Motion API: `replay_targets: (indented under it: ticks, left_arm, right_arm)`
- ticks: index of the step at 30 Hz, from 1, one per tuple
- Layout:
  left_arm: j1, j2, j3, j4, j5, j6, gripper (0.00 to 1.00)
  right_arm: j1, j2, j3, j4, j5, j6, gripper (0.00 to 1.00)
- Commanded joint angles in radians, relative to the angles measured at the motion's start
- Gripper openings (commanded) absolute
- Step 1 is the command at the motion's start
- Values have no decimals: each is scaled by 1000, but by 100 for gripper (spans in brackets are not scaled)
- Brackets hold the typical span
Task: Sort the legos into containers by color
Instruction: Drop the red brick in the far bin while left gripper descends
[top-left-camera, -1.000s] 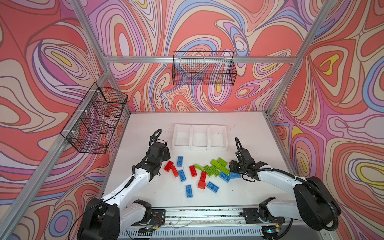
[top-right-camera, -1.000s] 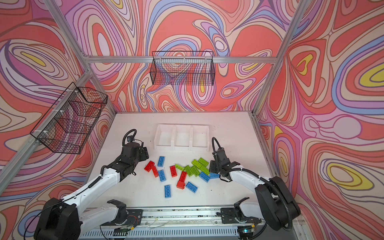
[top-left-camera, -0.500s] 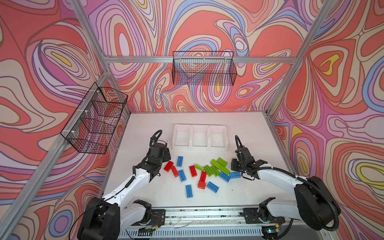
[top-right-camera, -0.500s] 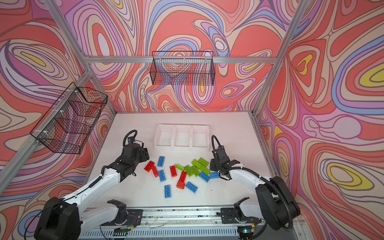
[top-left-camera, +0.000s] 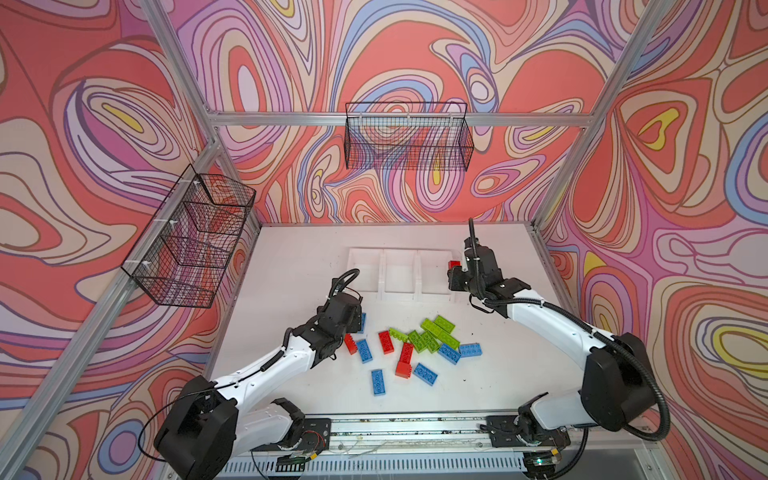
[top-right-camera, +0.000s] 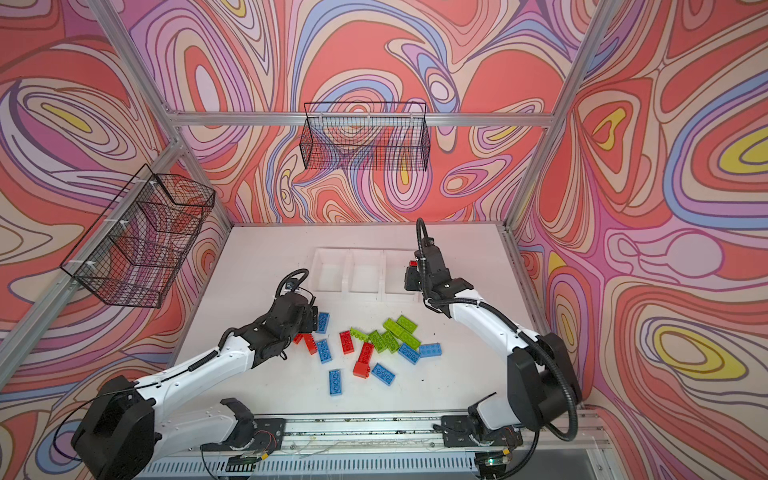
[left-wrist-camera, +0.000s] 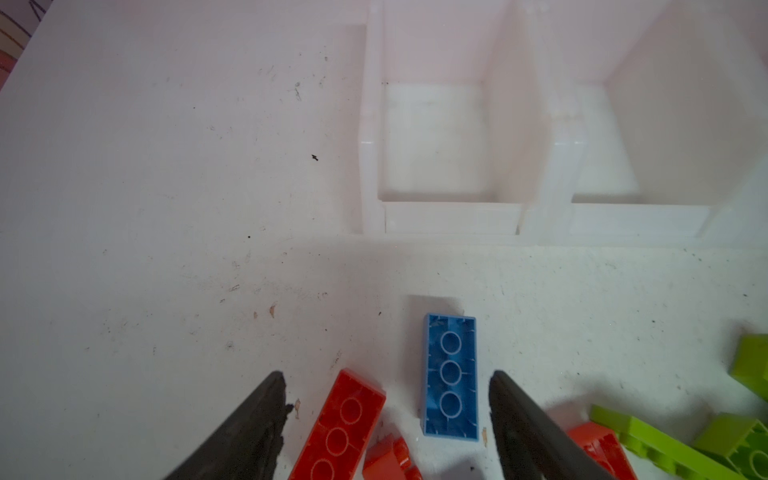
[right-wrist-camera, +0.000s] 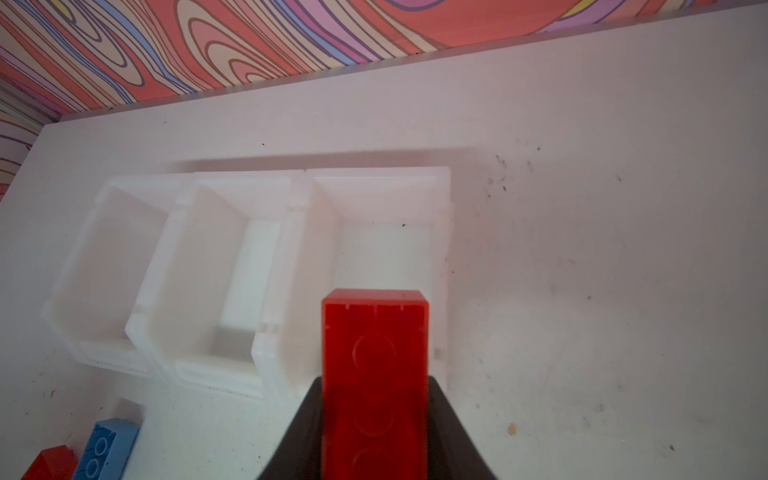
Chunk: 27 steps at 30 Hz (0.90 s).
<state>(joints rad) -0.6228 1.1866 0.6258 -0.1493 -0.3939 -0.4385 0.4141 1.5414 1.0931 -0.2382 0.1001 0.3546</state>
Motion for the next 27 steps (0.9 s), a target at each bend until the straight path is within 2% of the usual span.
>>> replay_targets:
  ticks: [1, 7, 18, 21, 25, 27]
  left_arm:
    - [-20, -3, 16, -54, -28, -26, 79]
    - [-34, -30, -39, -15, 7, -63, 79]
    - [-35, 39, -34, 44, 30, -42, 79]
    - [-35, 77, -34, 109, 40, -35, 79]
    - [-35, 156, -2, 134, 61, -53, 79]
    - [-35, 190, 15, 136, 72, -55, 79]
  right_arm:
    - [5, 111, 84, 39, -41, -35, 31]
    - [6, 286, 196, 52, -46, -31, 32]
    - [5, 466, 249, 141, -81, 53, 34]
    - [6, 490, 265, 145, -73, 65, 39]
    - [6, 485, 275, 143, -75, 73, 55]
    - [5, 462, 268, 142, -72, 72, 60]
